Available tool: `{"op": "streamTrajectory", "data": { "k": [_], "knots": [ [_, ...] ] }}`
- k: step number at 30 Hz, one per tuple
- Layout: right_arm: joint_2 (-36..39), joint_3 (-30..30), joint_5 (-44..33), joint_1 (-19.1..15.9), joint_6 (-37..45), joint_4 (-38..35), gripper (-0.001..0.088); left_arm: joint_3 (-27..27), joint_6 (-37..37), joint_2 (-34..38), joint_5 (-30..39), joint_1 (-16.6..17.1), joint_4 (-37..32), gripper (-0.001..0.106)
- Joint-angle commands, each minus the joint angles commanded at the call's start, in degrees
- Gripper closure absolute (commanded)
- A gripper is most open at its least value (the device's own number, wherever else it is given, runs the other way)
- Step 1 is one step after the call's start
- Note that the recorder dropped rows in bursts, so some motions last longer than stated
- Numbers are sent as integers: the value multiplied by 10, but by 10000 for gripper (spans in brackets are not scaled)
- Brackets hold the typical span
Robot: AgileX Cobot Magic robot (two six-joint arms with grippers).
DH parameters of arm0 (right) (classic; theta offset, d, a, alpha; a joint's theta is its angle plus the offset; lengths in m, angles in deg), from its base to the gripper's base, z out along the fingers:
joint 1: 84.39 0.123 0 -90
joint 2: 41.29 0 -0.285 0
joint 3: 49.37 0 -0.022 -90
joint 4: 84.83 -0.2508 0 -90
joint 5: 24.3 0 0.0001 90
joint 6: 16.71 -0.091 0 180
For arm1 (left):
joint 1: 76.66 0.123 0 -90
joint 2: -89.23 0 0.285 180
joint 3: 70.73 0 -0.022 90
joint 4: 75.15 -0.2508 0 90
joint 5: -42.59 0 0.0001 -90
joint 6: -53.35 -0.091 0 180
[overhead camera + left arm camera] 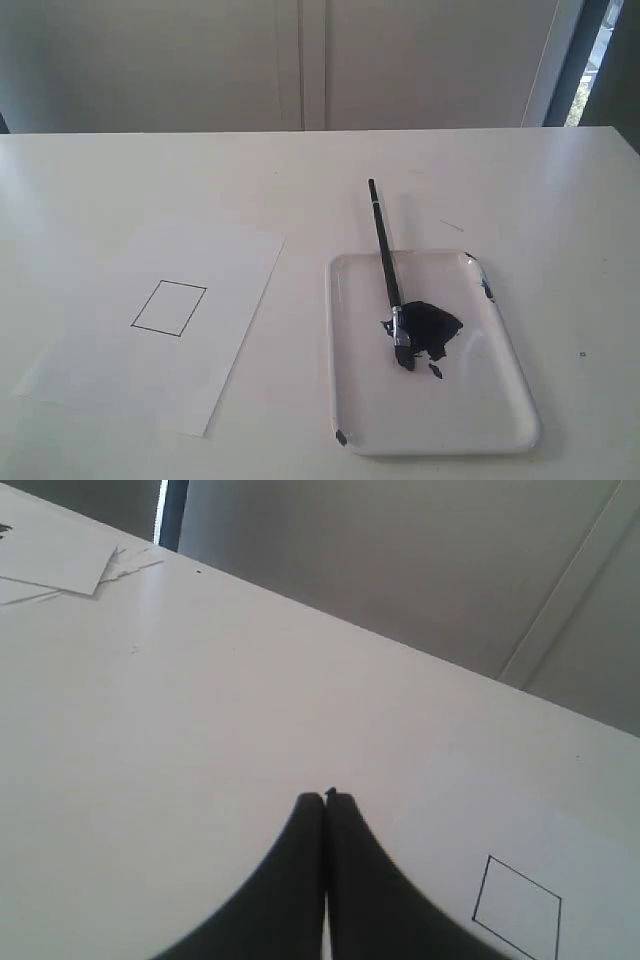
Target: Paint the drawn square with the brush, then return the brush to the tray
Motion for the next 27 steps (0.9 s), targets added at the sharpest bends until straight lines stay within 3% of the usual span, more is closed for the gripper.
{"op": "streamTrajectory", "data": {
  "k": [4, 7, 10, 13, 16, 20, 22, 24, 27],
  "knots": [
    [0, -51, -9, 0, 0, 51, 774, 93, -38, 5, 20, 0, 18, 1053],
    [0, -110, -45, 0, 0, 79, 779, 164, -73, 65, 74, 0, 31, 1053],
    [19, -161, -115, 0, 5, 79, 779, 230, -196, 129, 123, 0, 105, 1053],
    [65, -206, -170, 9, 67, 71, 779, 274, -371, 172, 153, 0, 218, 1053],
    [119, -253, -215, 25, 164, 0, 799, 312, -487, 218, 187, 0, 308, 1053],
    [225, -330, -321, 49, 390, -173, 847, 346, -506, 280, 248, 0, 315, 1053],
    [277, -360, -374, 53, 470, -226, 850, 349, -506, 306, 268, 0, 315, 1053],
    [319, -387, -389, 56, 500, -255, 849, 349, -506, 326, 272, 0, 315, 1053],
    [345, -406, -356, 56, 481, -257, 849, 349, -506, 343, 270, 0, 313, 1053]
  ]
}}
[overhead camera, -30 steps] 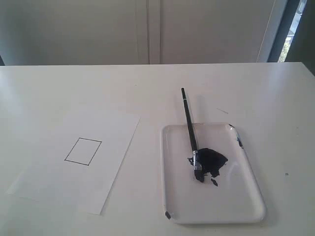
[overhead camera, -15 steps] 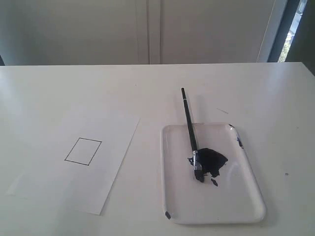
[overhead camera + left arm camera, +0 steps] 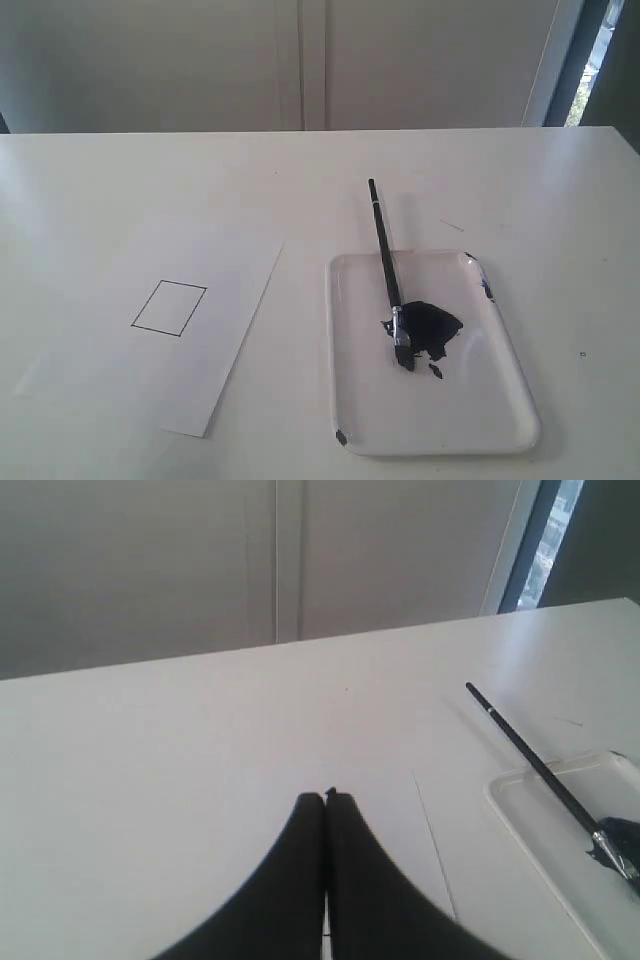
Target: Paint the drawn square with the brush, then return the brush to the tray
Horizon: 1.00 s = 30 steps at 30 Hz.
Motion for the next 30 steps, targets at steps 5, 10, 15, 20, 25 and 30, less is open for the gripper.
{"op": "streamTrajectory", "data": {
  "k": [5, 10, 15, 20, 25, 30],
  "knots": [
    [18, -5, 100, 0, -3, -27, 858, -1, 5, 5, 16, 0, -4, 1053],
    [123, -77, 9, 0, 37, -33, 868, -1, 4, 5, 24, 0, -8, 1053],
    [253, -155, -41, 3, 108, -117, 868, -1, 4, 5, 20, 0, -8, 1053],
    [340, -214, -40, 29, 154, -135, 868, -1, 4, 5, 20, 0, -8, 1053],
    [377, -241, 6, 33, 175, -140, 868, -1, 4, 5, 20, 0, -13, 1053],
    [378, -241, 55, 33, 165, -139, 868, -1, 5, 5, 21, 0, -13, 1053]
  ]
}}
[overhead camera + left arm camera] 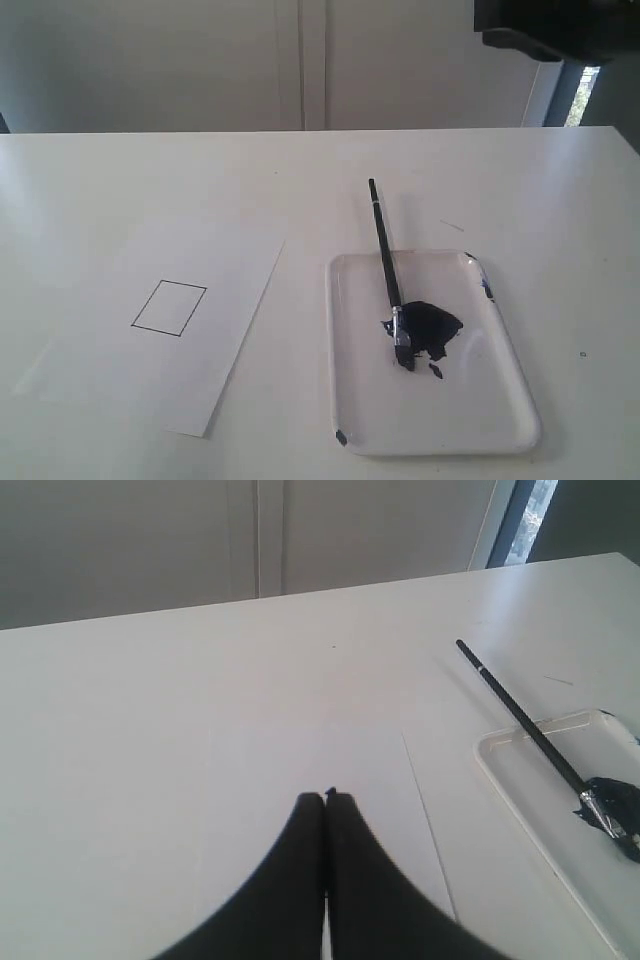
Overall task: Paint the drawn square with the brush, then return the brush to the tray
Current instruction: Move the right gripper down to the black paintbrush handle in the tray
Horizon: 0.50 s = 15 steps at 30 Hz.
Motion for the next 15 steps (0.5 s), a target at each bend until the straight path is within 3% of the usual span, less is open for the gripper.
{"op": "streamTrajectory", "data": {
  "k": [8, 15],
  "knots": [
    [113, -1, -30, 0, 0, -1, 868, 0, 1, 0, -1, 0, 0, 1053],
    [211, -17, 19, 28, 41, -1, 846, 0, 3, 0, 3, 0, 0, 1053]
  ]
}}
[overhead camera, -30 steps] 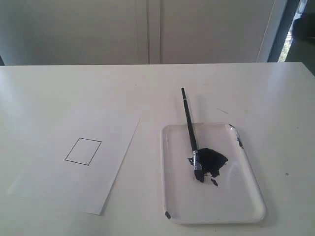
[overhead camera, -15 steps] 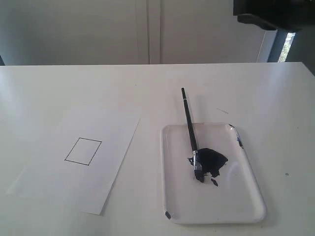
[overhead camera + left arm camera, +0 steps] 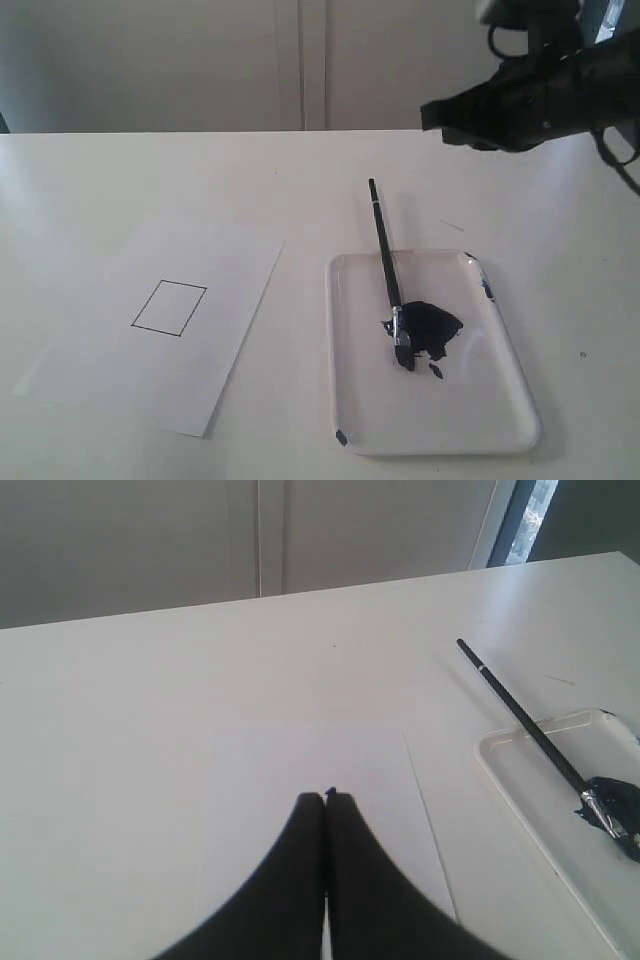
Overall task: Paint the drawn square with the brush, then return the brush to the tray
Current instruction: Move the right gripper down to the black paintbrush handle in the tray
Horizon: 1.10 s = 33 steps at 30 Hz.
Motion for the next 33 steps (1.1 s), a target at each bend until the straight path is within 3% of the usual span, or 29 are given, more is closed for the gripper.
{"op": "streamTrajectory", "data": {
  "k": [2, 7, 10, 18, 23, 33],
  "knots": [
    [22, -16, 1, 14, 21, 0, 776, 0, 0, 0, 3, 0, 2, 1053],
    [74, -52, 51, 53, 9, 0, 451, 0, 0, 0, 5, 0, 2, 1053],
    [97, -63, 98, 64, -23, 0, 344, 0, 0, 0, 5, 0, 2, 1053],
    [156, -84, 124, 64, -45, 0, 351, 0, 0, 0, 8, 0, 2, 1053],
    [189, -84, 151, 64, -46, 1, 422, 0, 0, 0, 9, 0, 2, 1053],
    [256, -93, 162, 64, -46, 1, 422, 0, 2, 0, 17, 0, 2, 1053]
  ]
}}
